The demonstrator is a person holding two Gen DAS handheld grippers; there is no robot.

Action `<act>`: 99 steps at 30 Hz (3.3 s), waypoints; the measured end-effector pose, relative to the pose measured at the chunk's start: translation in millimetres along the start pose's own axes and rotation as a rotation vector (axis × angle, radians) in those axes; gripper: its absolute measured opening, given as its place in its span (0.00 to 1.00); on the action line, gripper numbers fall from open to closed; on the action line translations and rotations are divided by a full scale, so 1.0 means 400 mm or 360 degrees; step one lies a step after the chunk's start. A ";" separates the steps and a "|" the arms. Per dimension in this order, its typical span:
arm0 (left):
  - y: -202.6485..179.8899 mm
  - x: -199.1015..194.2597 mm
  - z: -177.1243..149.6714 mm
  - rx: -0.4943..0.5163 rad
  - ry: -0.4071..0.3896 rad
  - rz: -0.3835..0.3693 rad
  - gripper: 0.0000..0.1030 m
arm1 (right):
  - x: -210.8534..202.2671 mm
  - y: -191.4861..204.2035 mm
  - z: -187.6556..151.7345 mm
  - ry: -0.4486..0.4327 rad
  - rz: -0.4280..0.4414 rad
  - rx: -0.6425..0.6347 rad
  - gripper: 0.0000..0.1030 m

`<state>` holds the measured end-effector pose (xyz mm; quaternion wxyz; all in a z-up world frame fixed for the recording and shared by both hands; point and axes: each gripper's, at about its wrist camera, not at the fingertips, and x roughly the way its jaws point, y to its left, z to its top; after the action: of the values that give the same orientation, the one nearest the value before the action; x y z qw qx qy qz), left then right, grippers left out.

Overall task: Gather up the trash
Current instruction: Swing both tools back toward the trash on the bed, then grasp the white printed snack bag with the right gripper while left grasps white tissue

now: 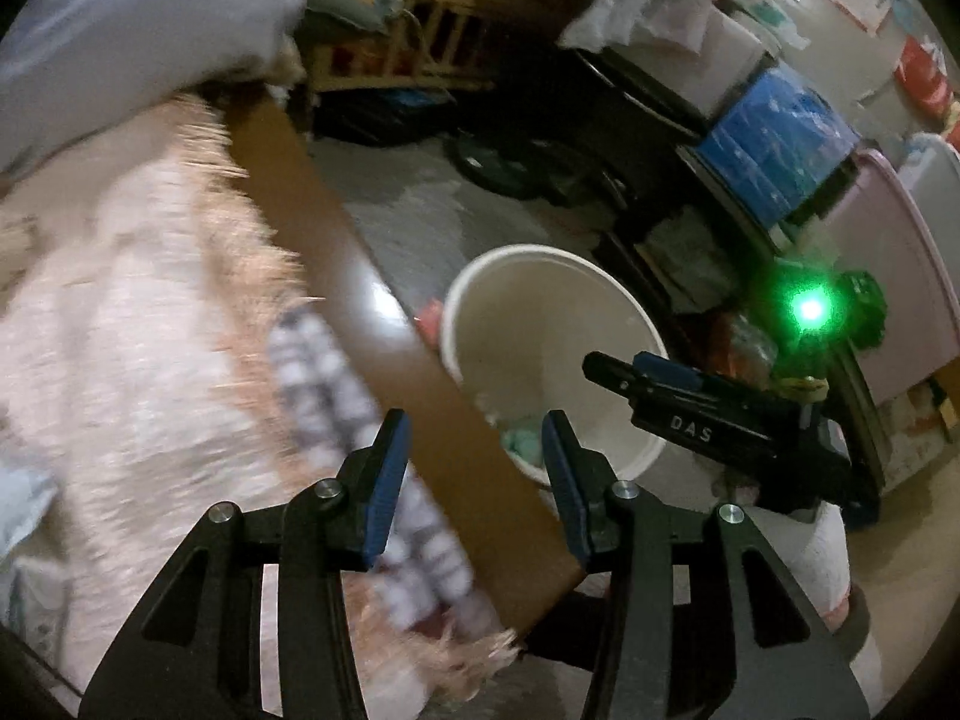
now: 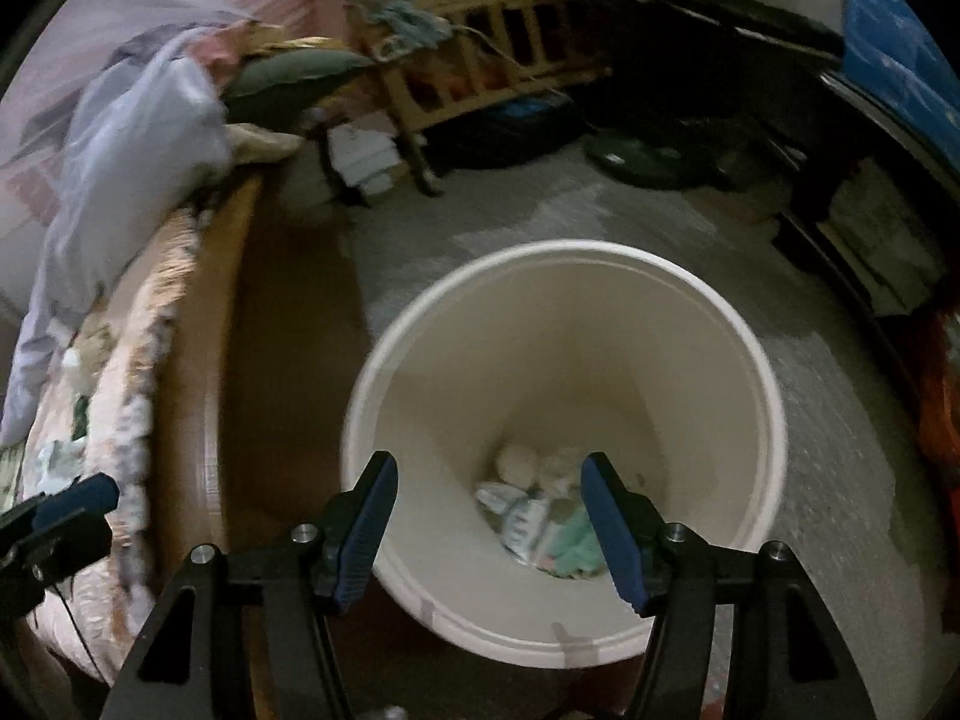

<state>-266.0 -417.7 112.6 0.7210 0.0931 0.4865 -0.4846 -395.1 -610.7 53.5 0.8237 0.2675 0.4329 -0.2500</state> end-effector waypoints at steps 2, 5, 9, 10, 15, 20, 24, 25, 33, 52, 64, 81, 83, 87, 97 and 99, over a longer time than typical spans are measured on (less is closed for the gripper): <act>0.025 -0.041 -0.013 -0.0018 -0.0046 0.0045 0.42 | -0.006 0.034 -0.003 -0.0024 0.0025 -0.0042 0.59; 0.065 -0.097 -0.038 -0.0037 -0.0098 0.0117 0.42 | -0.028 0.110 -0.004 -0.0066 0.0078 -0.0117 0.59; 0.133 -0.172 -0.074 -0.0079 -0.0157 0.0210 0.42 | -0.060 0.217 -0.019 -0.0110 0.0128 -0.0231 0.60; 0.155 -0.191 -0.083 -0.0093 -0.0168 0.0234 0.42 | -0.063 0.238 -0.023 -0.0107 0.0147 -0.0249 0.60; 0.278 -0.281 -0.135 -0.0176 -0.0214 0.0364 0.42 | -0.072 0.387 -0.055 -0.0071 0.0285 -0.0383 0.60; 0.405 -0.351 -0.190 -0.0312 -0.0231 0.0462 0.42 | -0.067 0.524 -0.068 -0.0027 0.0434 -0.0500 0.66; 0.491 -0.390 -0.235 -0.0408 -0.0235 0.0542 0.42 | -0.048 0.648 -0.081 0.0031 0.0556 -0.0617 0.67; 0.508 -0.398 -0.244 -0.0429 -0.0237 0.0558 0.42 | -0.045 0.670 -0.086 0.0039 0.0568 -0.0643 0.67; 0.618 -0.457 -0.320 -0.0554 -0.0243 0.0632 0.42 | 0.009 0.832 -0.094 0.0139 0.0680 -0.0764 0.71; 0.721 -0.348 -0.278 -0.0782 -0.0194 0.0402 0.42 | 0.213 0.969 -0.077 0.0416 0.0797 -0.0839 0.76; 0.777 -0.274 -0.276 -0.0895 -0.0168 0.0305 0.22 | 0.120 0.938 -0.087 0.0195 0.0824 -0.0850 0.50; 0.632 -0.432 -0.244 -0.0689 -0.0347 0.0352 0.14 | -0.017 0.836 -0.105 0.0024 0.0723 -0.0821 0.50; 0.608 -0.435 -0.235 -0.0654 -0.0358 0.0369 0.14 | -0.028 0.827 -0.107 0.0007 0.0713 -0.0821 0.50; 0.562 -0.433 -0.225 -0.0593 -0.0363 0.0383 0.14 | -0.058 0.802 -0.108 -0.0028 0.0708 -0.0801 0.50; 0.464 -0.425 -0.209 -0.0447 -0.0386 0.0447 0.14 | -0.114 0.747 -0.112 -0.0091 0.0670 -0.0770 0.50; 0.448 -0.422 -0.206 -0.0430 -0.0387 0.0447 0.14 | -0.122 0.735 -0.116 -0.0099 0.0662 -0.0766 0.50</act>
<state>-184.6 -173.1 143.9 0.8406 0.0034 0.4387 -0.3177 -257.1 -356.5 138.4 0.9097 0.1401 0.3902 0.0253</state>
